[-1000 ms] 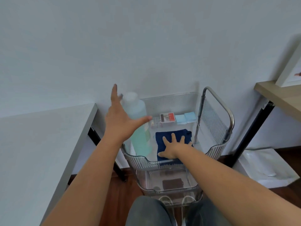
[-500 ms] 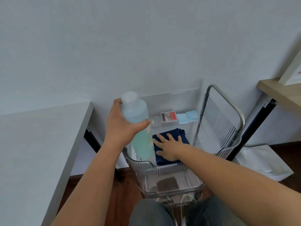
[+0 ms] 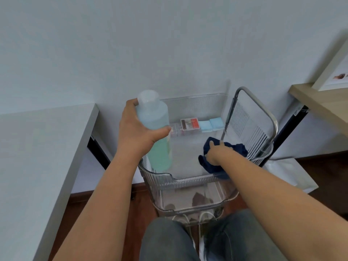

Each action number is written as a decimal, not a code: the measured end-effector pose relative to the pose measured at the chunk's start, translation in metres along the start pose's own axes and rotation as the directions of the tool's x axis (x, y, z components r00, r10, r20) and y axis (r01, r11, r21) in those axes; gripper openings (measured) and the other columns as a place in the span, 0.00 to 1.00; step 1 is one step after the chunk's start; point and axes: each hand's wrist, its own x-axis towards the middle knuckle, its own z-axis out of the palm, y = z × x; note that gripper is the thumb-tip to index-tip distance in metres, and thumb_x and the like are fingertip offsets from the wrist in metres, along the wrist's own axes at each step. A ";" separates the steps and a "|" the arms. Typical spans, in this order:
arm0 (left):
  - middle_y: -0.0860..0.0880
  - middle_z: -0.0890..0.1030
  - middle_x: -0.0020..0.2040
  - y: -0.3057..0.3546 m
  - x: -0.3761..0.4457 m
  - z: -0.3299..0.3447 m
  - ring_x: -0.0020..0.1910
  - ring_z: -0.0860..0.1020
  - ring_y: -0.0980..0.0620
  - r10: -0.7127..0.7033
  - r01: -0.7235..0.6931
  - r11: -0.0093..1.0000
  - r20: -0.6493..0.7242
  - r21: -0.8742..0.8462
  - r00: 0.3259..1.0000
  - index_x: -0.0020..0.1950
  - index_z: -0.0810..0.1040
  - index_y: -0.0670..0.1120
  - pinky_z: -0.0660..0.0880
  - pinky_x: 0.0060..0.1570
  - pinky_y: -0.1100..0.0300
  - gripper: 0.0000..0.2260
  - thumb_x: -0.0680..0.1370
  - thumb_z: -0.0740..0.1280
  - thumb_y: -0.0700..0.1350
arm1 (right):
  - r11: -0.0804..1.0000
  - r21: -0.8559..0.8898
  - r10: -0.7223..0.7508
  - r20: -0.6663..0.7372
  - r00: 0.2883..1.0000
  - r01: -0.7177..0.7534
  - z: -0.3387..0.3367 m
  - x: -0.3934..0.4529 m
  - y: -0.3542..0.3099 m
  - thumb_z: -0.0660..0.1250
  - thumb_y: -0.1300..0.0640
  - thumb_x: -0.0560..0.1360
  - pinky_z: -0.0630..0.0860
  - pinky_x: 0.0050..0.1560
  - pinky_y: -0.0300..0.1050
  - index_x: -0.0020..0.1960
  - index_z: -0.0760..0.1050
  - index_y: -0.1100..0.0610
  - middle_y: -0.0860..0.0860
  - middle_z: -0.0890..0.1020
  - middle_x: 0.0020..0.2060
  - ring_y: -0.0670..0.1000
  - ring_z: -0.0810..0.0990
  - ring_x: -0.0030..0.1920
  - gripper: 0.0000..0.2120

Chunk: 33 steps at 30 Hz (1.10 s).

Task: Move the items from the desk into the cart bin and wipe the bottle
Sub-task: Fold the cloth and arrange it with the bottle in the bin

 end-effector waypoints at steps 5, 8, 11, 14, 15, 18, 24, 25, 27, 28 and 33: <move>0.53 0.75 0.58 0.000 -0.001 0.002 0.56 0.77 0.51 -0.005 0.005 1.000 -0.002 0.002 1.000 0.59 0.65 0.58 0.78 0.53 0.46 0.36 0.56 0.79 0.56 | 0.802 -0.438 -0.387 0.140 0.912 0.407 0.008 -0.047 -0.021 0.55 0.56 0.81 0.68 0.66 0.56 0.71 0.66 0.63 0.61 0.68 0.70 0.63 0.69 0.66 0.20; 0.54 0.75 0.58 -0.001 -0.002 0.001 0.56 0.77 0.51 -0.005 0.005 1.000 -0.004 0.002 1.000 0.58 0.64 0.59 0.78 0.52 0.47 0.36 0.56 0.79 0.57 | 0.696 -0.419 -0.565 0.181 0.805 0.583 0.014 -0.065 -0.033 0.54 0.57 0.82 0.65 0.68 0.56 0.77 0.56 0.61 0.62 0.56 0.76 0.63 0.66 0.69 0.25; 0.54 0.75 0.58 0.000 -0.001 0.002 0.56 0.77 0.51 -0.008 0.008 1.000 0.000 -0.005 1.000 0.58 0.64 0.59 0.78 0.53 0.47 0.36 0.56 0.79 0.56 | 0.743 -0.382 -0.509 0.210 0.835 0.549 0.006 -0.055 -0.020 0.59 0.47 0.80 0.59 0.71 0.55 0.79 0.41 0.56 0.60 0.46 0.78 0.63 0.56 0.75 0.37; 0.53 0.76 0.57 -0.001 -0.001 0.003 0.55 0.78 0.51 -0.009 0.009 1.000 -0.002 -0.019 1.000 0.57 0.65 0.59 0.78 0.53 0.47 0.35 0.56 0.79 0.55 | 0.913 -0.274 -0.287 0.092 0.954 0.301 -0.006 -0.032 0.009 0.62 0.32 0.71 0.50 0.73 0.62 0.78 0.34 0.51 0.57 0.39 0.78 0.62 0.43 0.77 0.51; 0.53 0.77 0.57 -0.002 -0.001 0.003 0.55 0.78 0.51 -0.010 0.010 1.000 -0.002 -0.024 1.000 0.57 0.65 0.59 0.78 0.54 0.47 0.35 0.56 0.79 0.55 | 0.940 -0.253 -0.221 0.067 0.973 0.231 -0.007 -0.026 0.015 0.61 0.28 0.69 0.47 0.73 0.62 0.77 0.32 0.50 0.57 0.38 0.77 0.62 0.40 0.77 0.53; 0.53 0.77 0.58 -0.004 -0.001 0.003 0.56 0.78 0.50 -0.012 0.012 0.999 -0.004 -0.033 1.000 0.58 0.65 0.59 0.78 0.54 0.46 0.36 0.56 0.80 0.55 | 0.962 -0.235 -0.128 0.053 0.990 0.137 -0.005 -0.018 0.017 0.58 0.25 0.68 0.44 0.74 0.62 0.77 0.32 0.52 0.60 0.38 0.77 0.63 0.38 0.76 0.55; 0.51 0.76 0.59 -0.005 0.002 0.005 0.57 0.77 0.49 0.006 -0.006 1.000 -0.024 -0.009 1.000 0.61 0.66 0.55 0.77 0.55 0.46 0.38 0.56 0.80 0.56 | 0.821 -0.375 -0.421 0.110 0.900 0.430 0.000 -0.051 -0.005 0.58 0.42 0.79 0.69 0.59 0.49 0.75 0.60 0.60 0.58 0.70 0.68 0.60 0.69 0.66 0.31; 0.51 0.76 0.59 -0.005 0.002 0.005 0.57 0.77 0.50 0.009 -0.009 1.000 -0.026 -0.004 1.000 0.61 0.66 0.55 0.77 0.55 0.46 0.38 0.56 0.80 0.56 | 0.773 -0.385 -0.489 0.144 0.861 0.503 0.002 -0.060 -0.010 0.58 0.46 0.80 0.69 0.52 0.46 0.71 0.66 0.59 0.57 0.75 0.62 0.58 0.73 0.61 0.24; 0.52 0.74 0.60 -0.006 0.002 0.006 0.58 0.76 0.50 0.030 -0.029 0.999 -0.034 0.017 0.999 0.63 0.65 0.54 0.77 0.56 0.48 0.40 0.56 0.80 0.58 | 0.756 -0.327 -0.539 0.179 0.823 0.566 0.009 -0.071 -0.022 0.60 0.52 0.80 0.68 0.43 0.44 0.54 0.75 0.61 0.54 0.76 0.42 0.57 0.75 0.48 0.13; 0.52 0.73 0.60 -0.006 0.001 0.006 0.58 0.75 0.51 0.047 -0.046 0.998 -0.041 0.030 0.998 0.64 0.65 0.53 0.76 0.58 0.50 0.41 0.56 0.79 0.59 | 0.767 -0.274 -0.553 0.179 0.814 0.581 0.012 -0.075 -0.029 0.61 0.53 0.79 0.68 0.39 0.44 0.43 0.74 0.60 0.53 0.73 0.36 0.55 0.73 0.41 0.11; 0.52 0.70 0.61 -0.007 -0.001 0.009 0.59 0.71 0.54 0.089 -0.084 0.994 -0.067 0.066 0.994 0.69 0.65 0.49 0.69 0.57 0.60 0.44 0.59 0.80 0.61 | 0.725 -0.180 -0.622 0.240 0.745 0.664 0.019 -0.086 -0.058 0.59 0.54 0.79 0.70 0.43 0.46 0.49 0.75 0.62 0.59 0.79 0.49 0.56 0.75 0.44 0.12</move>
